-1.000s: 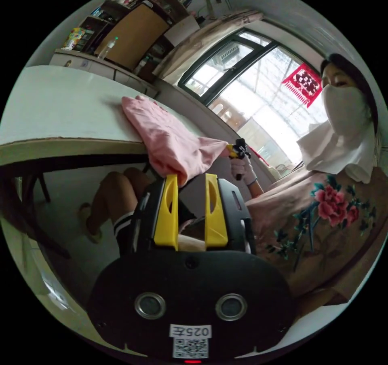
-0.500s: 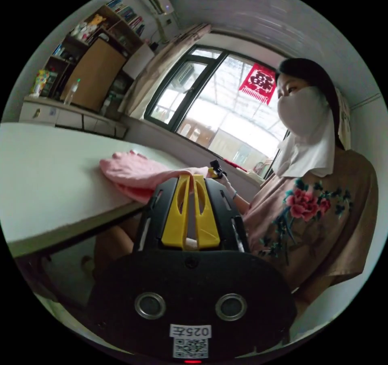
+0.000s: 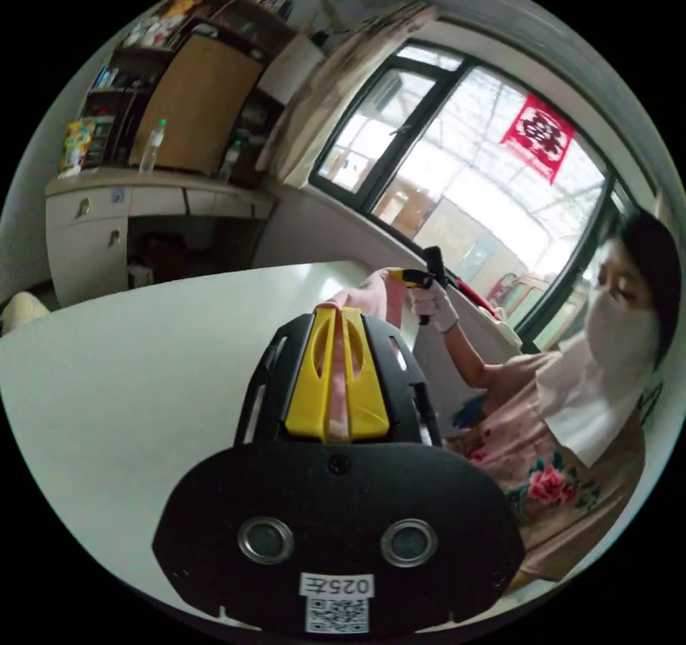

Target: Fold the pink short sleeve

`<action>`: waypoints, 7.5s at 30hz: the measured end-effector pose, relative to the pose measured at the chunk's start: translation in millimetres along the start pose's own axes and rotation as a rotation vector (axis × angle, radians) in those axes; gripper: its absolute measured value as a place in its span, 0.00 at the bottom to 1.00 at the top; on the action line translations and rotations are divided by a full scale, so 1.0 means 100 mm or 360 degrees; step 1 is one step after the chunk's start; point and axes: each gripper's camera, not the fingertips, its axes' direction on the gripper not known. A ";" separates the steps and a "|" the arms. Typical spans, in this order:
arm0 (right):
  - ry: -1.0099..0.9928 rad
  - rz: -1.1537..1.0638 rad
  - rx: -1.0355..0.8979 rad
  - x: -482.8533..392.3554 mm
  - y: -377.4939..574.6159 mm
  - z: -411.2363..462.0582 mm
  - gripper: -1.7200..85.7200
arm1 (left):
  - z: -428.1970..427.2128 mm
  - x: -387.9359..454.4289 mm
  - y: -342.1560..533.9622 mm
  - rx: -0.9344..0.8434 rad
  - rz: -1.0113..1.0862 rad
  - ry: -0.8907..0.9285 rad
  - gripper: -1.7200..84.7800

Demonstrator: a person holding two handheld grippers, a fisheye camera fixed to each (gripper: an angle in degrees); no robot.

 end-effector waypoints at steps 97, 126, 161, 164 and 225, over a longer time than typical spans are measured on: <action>0.0339 -0.0526 -0.0682 -1.76 -1.62 -0.02 0.01 | 1.02 -0.01 3.10 -0.0177 -0.0205 -0.0111 0.05; 0.0903 -0.0058 -0.0425 -0.36 -0.51 -0.19 0.01 | 2.52 -0.42 1.72 -0.0675 -0.0227 -0.0933 0.01; 0.0381 -0.0469 -0.0269 -0.90 0.69 0.76 0.01 | 2.02 0.43 2.52 -0.0454 -0.0146 -0.0552 0.01; 0.0487 -0.0538 -0.0236 -1.11 0.84 1.46 0.01 | 2.45 0.06 2.26 -0.0574 -0.0191 -0.0660 0.01; 0.0569 0.0607 0.0757 1.14 2.05 1.53 0.14 | 0.73 1.54 0.55 0.0467 -0.0866 -0.0137 0.15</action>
